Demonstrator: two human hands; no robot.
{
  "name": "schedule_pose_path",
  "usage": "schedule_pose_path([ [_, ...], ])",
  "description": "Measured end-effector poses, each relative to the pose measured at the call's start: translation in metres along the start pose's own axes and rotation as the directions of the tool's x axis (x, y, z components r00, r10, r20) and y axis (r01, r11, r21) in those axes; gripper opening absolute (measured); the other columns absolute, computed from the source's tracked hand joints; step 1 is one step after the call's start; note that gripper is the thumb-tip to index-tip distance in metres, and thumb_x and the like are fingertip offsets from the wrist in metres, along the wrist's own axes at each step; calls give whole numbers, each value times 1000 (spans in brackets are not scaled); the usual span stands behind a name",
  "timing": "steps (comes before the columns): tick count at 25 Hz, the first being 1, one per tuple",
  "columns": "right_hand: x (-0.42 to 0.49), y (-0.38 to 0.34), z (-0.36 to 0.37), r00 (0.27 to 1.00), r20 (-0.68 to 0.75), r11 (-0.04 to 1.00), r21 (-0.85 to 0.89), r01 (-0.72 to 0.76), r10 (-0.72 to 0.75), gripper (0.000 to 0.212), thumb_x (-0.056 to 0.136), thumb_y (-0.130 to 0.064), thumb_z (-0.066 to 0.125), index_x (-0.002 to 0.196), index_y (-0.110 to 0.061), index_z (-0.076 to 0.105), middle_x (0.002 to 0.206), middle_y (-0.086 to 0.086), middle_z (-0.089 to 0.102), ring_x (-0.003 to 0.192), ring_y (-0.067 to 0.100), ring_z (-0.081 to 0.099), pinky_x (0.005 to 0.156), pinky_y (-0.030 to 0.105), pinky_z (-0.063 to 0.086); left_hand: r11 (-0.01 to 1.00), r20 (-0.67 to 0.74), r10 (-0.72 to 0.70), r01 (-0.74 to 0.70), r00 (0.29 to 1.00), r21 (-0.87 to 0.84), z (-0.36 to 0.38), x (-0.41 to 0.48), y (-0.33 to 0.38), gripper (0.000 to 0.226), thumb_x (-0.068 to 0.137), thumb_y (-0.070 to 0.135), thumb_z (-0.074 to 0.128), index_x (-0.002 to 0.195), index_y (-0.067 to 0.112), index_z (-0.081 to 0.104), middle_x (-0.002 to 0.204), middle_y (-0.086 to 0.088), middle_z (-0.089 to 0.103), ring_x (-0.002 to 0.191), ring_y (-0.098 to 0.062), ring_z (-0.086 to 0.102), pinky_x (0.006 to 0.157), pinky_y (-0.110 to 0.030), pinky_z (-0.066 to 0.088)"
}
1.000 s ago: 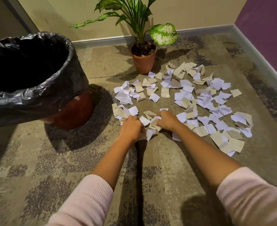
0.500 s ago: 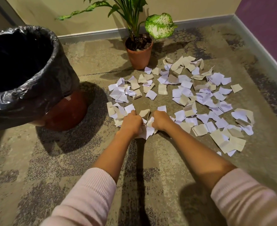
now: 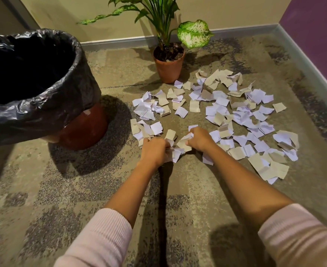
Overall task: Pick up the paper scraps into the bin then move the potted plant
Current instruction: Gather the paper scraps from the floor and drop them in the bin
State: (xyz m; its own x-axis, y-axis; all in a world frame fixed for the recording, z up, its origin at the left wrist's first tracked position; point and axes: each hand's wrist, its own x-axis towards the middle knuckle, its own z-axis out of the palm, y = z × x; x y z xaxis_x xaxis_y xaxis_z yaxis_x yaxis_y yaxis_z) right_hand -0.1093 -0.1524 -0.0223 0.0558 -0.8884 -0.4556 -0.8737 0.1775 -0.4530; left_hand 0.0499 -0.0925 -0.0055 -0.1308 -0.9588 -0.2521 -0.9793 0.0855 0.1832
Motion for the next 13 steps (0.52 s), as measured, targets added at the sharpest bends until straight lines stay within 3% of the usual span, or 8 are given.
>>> schedule_pose_path([
  [2, 3, -2, -8, 999, -21, 996, 90, -26, 28, 48, 82, -14, 71, 126, -2, 57, 124, 19, 62, 112, 34, 60, 86, 33, 48, 985, 5, -37, 38, 999, -166, 0, -10, -7, 16, 81, 10, 61, 91, 19, 70, 91, -1, 70, 89, -20, 61, 76, -31, 36],
  [5, 8, -13, -15, 995, -63, 967, 246, -60, 78, 60, 81, -16, 75, 134, -2, 51, 125, 19, 62, 110, 34, 63, 92, 39, 52, 890, 123, -111, 154, 986, -430, 1, -19, -21, 35, 80, 18, 74, 114, 13, 68, 100, -5, 69, 85, -14, 55, 73, -25, 38],
  [10, 19, -39, -14, 994, -56, 909, 412, -66, 97, 60, 81, -19, 74, 133, -1, 51, 130, 16, 59, 113, 31, 59, 80, 31, 44, 879, 264, -50, 168, 963, -446, 8, -34, -36, 41, 73, 23, 81, 111, 18, 65, 82, 3, 52, 80, -18, 47, 58, -26, 31],
  [13, 22, -53, -2, 998, -14, 955, 292, -55, 62, 63, 81, -17, 74, 136, -1, 47, 135, 18, 55, 116, 29, 56, 91, 34, 46, 842, 289, -78, 218, 954, -493, 14, -39, -37, 62, 71, 19, 83, 121, 18, 47, 96, -6, 56, 83, -21, 49, 63, -31, 37],
])
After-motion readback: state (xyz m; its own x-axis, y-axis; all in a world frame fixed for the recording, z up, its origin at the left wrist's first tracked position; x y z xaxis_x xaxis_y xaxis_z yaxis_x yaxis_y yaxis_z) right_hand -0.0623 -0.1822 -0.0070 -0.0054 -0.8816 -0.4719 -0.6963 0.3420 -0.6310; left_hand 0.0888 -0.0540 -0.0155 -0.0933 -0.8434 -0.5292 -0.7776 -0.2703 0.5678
